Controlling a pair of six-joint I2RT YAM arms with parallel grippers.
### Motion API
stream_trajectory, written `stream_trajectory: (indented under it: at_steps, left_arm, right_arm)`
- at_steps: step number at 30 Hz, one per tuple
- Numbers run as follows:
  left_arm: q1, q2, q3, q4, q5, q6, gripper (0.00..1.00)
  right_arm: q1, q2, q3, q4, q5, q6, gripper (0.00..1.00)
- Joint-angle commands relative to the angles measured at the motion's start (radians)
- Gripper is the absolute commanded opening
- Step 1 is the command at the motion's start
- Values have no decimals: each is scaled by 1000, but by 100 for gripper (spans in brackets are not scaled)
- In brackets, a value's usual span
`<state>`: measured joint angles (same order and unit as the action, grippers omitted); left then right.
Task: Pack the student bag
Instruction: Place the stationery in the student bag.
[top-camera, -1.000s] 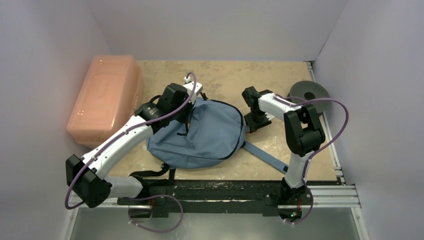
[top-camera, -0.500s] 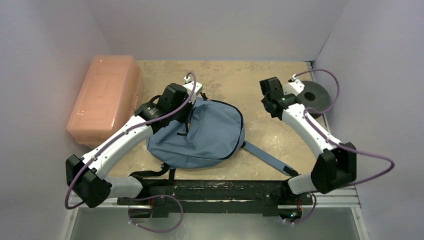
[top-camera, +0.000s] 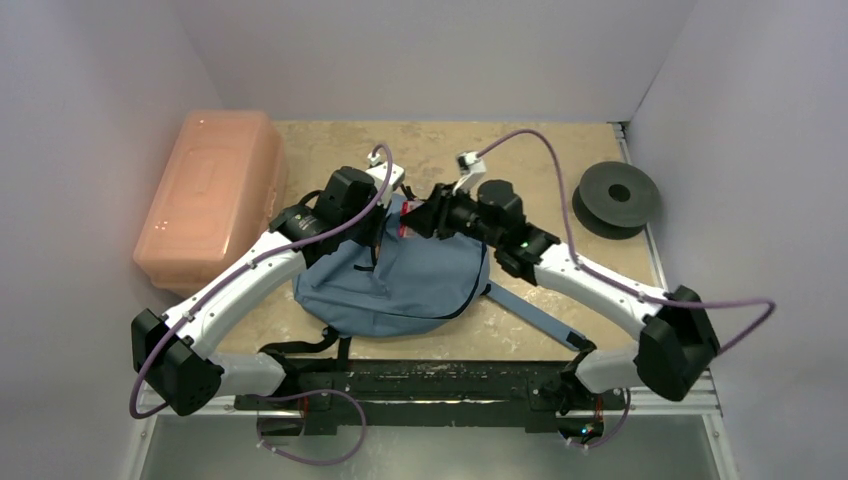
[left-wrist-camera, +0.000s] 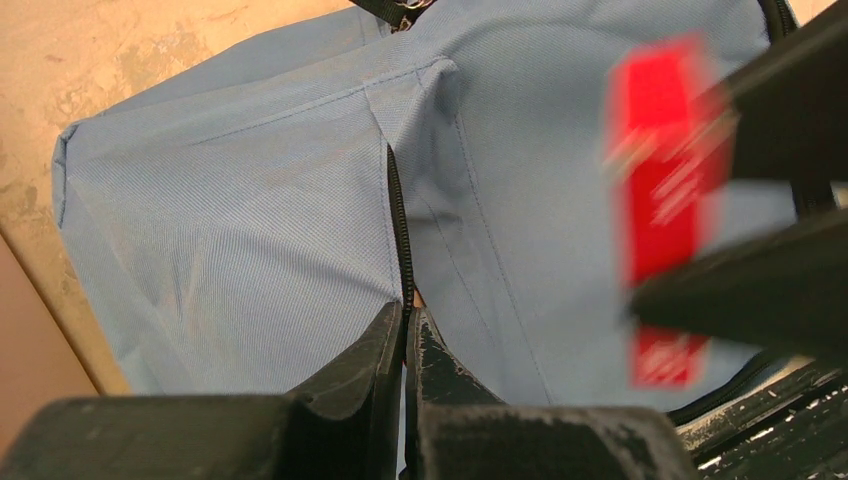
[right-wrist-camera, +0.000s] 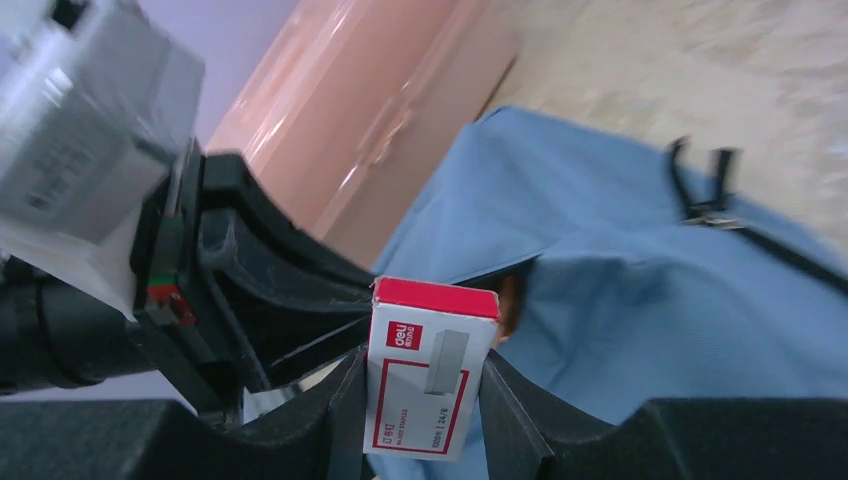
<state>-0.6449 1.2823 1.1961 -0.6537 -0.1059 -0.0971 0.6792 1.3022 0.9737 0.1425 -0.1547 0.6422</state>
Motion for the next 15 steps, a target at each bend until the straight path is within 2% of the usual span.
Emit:
stream_trajectory:
  at_steps: [1, 10, 15]
  left_arm:
    - [-11, -62, -1, 42, -6, -26, 0]
    - [-11, -70, -17, 66, -5, -31, 0]
    - [-11, -74, -17, 67, -4, -33, 0]
  right_arm:
    - [69, 130, -28, 331, -126, 62, 38]
    - [79, 318, -40, 502, -156, 94, 40]
    - [80, 409, -38, 598, -168, 144, 46]
